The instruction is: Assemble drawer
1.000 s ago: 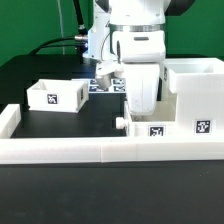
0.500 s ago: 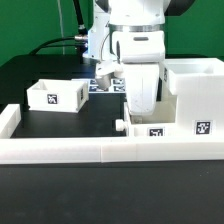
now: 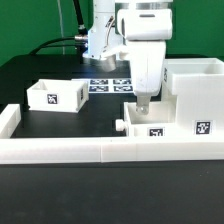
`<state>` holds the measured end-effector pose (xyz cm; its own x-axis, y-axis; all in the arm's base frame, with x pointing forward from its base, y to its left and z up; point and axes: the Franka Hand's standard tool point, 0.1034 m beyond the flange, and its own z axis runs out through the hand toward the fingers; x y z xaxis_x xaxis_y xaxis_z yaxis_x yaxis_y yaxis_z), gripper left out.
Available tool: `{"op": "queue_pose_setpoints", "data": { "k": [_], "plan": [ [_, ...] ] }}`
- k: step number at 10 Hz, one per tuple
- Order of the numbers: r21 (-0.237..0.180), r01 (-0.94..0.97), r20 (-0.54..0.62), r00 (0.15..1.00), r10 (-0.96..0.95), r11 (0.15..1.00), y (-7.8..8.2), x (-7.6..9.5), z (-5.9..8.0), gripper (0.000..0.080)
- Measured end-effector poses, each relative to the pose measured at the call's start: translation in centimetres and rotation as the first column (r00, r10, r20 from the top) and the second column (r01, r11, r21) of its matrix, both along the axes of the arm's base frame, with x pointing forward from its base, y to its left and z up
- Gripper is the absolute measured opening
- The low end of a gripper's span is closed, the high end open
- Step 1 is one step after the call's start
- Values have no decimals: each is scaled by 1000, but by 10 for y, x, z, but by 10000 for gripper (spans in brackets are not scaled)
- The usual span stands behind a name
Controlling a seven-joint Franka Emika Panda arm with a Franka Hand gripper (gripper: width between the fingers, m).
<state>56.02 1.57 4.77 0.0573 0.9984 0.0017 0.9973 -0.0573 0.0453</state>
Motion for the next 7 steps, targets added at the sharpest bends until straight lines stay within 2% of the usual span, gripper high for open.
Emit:
{"op": "queue_pose_setpoints", "data": {
  "k": [2,4,7],
  "plan": [
    [-8,-6,19,1000,6,1000,-16,6,12,644],
    [-11,4,28,1000,-4,1000,-34,11,15,649],
    [-8,-18,17,1000,18,1000,-53,7,3,649]
  ]
}}
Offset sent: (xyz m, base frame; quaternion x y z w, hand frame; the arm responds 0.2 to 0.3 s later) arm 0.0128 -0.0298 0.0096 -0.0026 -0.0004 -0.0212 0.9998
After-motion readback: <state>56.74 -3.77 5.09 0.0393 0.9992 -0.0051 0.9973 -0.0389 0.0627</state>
